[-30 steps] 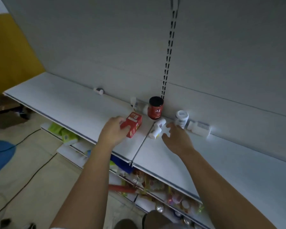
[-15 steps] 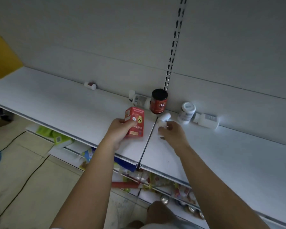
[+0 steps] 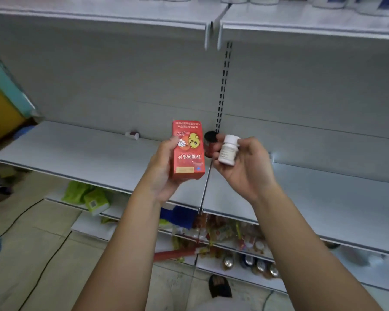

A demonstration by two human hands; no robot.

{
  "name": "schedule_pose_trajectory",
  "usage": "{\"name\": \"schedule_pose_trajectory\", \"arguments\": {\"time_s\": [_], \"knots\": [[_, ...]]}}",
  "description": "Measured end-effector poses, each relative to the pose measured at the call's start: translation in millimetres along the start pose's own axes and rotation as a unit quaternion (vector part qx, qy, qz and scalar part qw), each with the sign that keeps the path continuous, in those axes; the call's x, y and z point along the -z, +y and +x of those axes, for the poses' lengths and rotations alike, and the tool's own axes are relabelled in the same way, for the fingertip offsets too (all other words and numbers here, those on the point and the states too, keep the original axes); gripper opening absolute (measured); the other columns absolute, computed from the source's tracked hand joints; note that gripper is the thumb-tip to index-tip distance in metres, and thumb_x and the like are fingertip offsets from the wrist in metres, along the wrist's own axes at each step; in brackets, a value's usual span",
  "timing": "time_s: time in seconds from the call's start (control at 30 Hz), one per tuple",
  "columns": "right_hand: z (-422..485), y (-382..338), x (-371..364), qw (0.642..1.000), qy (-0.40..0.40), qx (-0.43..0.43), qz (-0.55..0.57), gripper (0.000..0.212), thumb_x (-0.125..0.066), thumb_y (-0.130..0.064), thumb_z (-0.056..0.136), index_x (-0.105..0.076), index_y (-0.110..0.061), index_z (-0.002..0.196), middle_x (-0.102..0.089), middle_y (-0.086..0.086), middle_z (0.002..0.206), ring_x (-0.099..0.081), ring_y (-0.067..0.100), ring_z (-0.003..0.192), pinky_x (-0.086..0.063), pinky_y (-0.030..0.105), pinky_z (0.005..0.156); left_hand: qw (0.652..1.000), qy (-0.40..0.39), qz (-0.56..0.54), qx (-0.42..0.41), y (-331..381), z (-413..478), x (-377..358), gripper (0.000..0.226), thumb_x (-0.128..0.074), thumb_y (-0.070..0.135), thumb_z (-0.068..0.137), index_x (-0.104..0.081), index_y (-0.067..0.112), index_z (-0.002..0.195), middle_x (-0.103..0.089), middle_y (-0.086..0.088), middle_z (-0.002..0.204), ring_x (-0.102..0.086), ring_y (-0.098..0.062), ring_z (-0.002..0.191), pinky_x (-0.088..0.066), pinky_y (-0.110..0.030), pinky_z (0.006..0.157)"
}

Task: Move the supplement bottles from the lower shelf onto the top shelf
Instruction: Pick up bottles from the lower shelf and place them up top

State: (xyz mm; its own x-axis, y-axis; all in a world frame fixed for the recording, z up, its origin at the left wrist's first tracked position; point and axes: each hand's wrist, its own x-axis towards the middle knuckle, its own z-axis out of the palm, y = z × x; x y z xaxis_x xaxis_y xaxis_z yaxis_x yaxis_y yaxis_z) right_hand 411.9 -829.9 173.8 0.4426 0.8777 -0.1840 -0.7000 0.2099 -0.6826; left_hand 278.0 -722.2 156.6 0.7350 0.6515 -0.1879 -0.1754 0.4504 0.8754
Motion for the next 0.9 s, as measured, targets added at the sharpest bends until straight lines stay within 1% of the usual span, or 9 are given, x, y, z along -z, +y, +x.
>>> {"name": "schedule_pose_trajectory", "arguments": {"time_s": [0.1, 0.17, 0.23, 0.33, 0.43, 0.53, 0.67, 0.73, 0.9], "knots": [[-32, -5, -19, 0.996, 0.006, 0.062, -0.069, 0.020, -0.039, -0.016, 0.097, -0.053, -0.003, 0.104, -0.061, 0.011, 0.080, -0.057, 0.019, 0.068, -0.047, 0.025, 0.057, 0.998, -0.037, -0.039, -0.014, 17, -26, -9, 0.052, -0.055, 0.036, 0.081, -0.061, 0.005, 0.122, -0.072, -0.018, 0.107, -0.071, -0.031, 0.089, -0.059, -0.042, 0.074], [-52, -9, -29, 0.988, 0.013, 0.097, -0.117, 0.010, -0.046, -0.015, 0.097, -0.051, -0.006, 0.096, -0.062, 0.010, 0.074, -0.056, 0.018, 0.061, -0.045, 0.025, 0.054, 0.995, -0.074, -0.049, -0.033, 25, -43, -19, 0.056, -0.072, 0.039, 0.074, -0.062, 0.007, 0.119, -0.073, -0.015, 0.101, -0.072, -0.031, 0.084, -0.060, -0.042, 0.068], [-72, -17, -38, 0.986, 0.009, 0.106, -0.128, 0.016, -0.044, -0.019, 0.098, -0.050, -0.009, 0.087, -0.057, 0.008, 0.067, -0.050, 0.017, 0.054, -0.039, 0.025, 0.051, 0.993, -0.099, -0.037, -0.048, 33, -58, -29, 0.063, -0.086, 0.040, 0.064, -0.063, 0.010, 0.114, -0.075, -0.011, 0.092, -0.074, -0.028, 0.080, -0.061, -0.039, 0.065], [-94, -30, -53, 0.989, -0.017, 0.108, -0.098, 0.026, -0.036, -0.023, 0.093, -0.053, -0.004, 0.099, -0.051, 0.009, 0.070, -0.048, 0.018, 0.058, -0.038, 0.025, 0.050, 0.989, -0.129, -0.035, -0.066, 44, -70, -40, 0.036, -0.076, 0.029, 0.075, -0.068, 0.011, 0.105, -0.075, -0.010, 0.089, -0.074, -0.025, 0.082, -0.062, -0.037, 0.072], [-107, -40, -61, 0.980, -0.018, 0.158, -0.119, 0.023, -0.048, -0.023, 0.090, -0.050, -0.005, 0.104, -0.053, 0.008, 0.072, -0.050, 0.020, 0.060, -0.040, 0.027, 0.045, 0.982, -0.169, -0.035, -0.072, 56, -78, -50, 0.040, -0.075, 0.040, 0.063, -0.073, 0.015, 0.094, -0.072, -0.006, 0.087, -0.071, -0.020, 0.079, -0.060, -0.035, 0.071], [-117, -55, -69, 0.961, -0.010, 0.214, -0.177, 0.016, -0.051, -0.020, 0.092, -0.047, -0.008, 0.102, -0.059, 0.006, 0.073, -0.052, 0.020, 0.058, -0.039, 0.026, 0.043, 0.978, -0.176, 0.029, -0.109, 70, -87, -67, 0.062, -0.086, 0.047, 0.053, -0.069, 0.014, 0.102, -0.072, -0.006, 0.088, -0.071, -0.021, 0.080, -0.060, -0.039, 0.072], [-129, -88, -78, 0.958, -0.030, 0.235, -0.162, 0.019, -0.049, -0.020, 0.085, -0.051, -0.007, 0.100, -0.056, 0.009, 0.070, -0.050, 0.019, 0.053, -0.036, 0.022, 0.045, 0.968, -0.165, 0.058, -0.179, 93, -95, -103, 0.037, -0.076, 0.032, 0.071, -0.065, 0.012, 0.100, -0.074, -0.005, 0.080, -0.073, -0.018, 0.070, -0.059, -0.031, 0.059], [-135, -109, -77, 0.958, -0.045, 0.236, -0.155, 0.032, -0.048, -0.023, 0.077, -0.055, -0.006, 0.103, -0.056, 0.009, 0.069, -0.052, 0.019, 0.054, -0.038, 0.024, 0.046, 0.961, -0.174, 0.069, -0.202, 104, -94, -124, 0.028, -0.069, 0.030, 0.075, -0.066, 0.014, 0.098, -0.074, -0.003, 0.078, -0.072, -0.017, 0.068, -0.058, -0.029, 0.057], [-147, -162, -70, 0.947, -0.062, 0.260, -0.177, 0.042, -0.044, -0.022, 0.072, -0.058, -0.003, 0.107, -0.057, 0.009, 0.072, -0.054, 0.019, 0.061, -0.043, 0.027, 0.055, 0.945, -0.175, 0.113, -0.253, 122, -83, -179, 0.041, -0.070, 0.036, 0.074, -0.066, 0.015, 0.109, -0.075, -0.005, 0.089, -0.073, -0.020, 0.080, -0.059, -0.032, 0.065]]}}
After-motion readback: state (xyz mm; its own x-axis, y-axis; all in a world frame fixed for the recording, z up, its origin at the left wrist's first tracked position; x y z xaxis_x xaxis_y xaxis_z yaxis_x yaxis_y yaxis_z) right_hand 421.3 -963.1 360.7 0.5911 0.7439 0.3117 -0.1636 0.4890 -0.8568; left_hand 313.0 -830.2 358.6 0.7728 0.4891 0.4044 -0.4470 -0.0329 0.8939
